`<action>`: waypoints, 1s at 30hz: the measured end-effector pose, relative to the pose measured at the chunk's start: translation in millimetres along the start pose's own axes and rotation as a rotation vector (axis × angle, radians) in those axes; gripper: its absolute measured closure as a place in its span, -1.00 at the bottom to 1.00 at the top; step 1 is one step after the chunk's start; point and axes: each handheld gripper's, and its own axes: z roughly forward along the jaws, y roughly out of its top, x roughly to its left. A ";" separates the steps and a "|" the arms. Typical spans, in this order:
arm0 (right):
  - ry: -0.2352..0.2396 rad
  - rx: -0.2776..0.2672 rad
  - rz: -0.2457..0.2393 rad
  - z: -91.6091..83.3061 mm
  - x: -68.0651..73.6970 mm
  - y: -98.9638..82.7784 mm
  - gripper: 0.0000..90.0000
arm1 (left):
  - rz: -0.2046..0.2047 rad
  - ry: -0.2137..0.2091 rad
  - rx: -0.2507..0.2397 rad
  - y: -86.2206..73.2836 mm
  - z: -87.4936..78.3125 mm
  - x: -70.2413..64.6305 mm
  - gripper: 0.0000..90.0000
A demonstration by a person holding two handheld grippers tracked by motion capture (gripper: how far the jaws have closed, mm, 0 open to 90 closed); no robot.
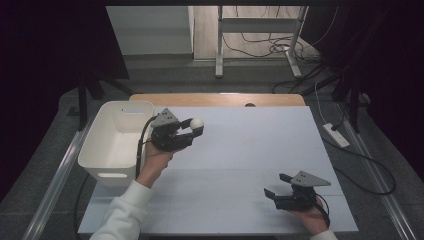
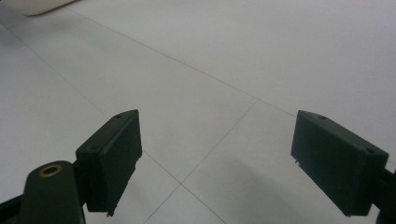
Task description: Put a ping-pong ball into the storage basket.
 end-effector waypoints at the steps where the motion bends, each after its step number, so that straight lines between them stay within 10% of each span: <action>1: 0.000 0.000 0.000 0.0 0.0 0.0 -0.64 | 0.001 0.001 0.001 -0.2 -0.1 0.1 0.13; 30: -0.001 -0.002 0.000 -0.3 0.1 0.4 -0.64 | -0.012 0.027 -0.002 -1.4 -6.9 7.9 0.14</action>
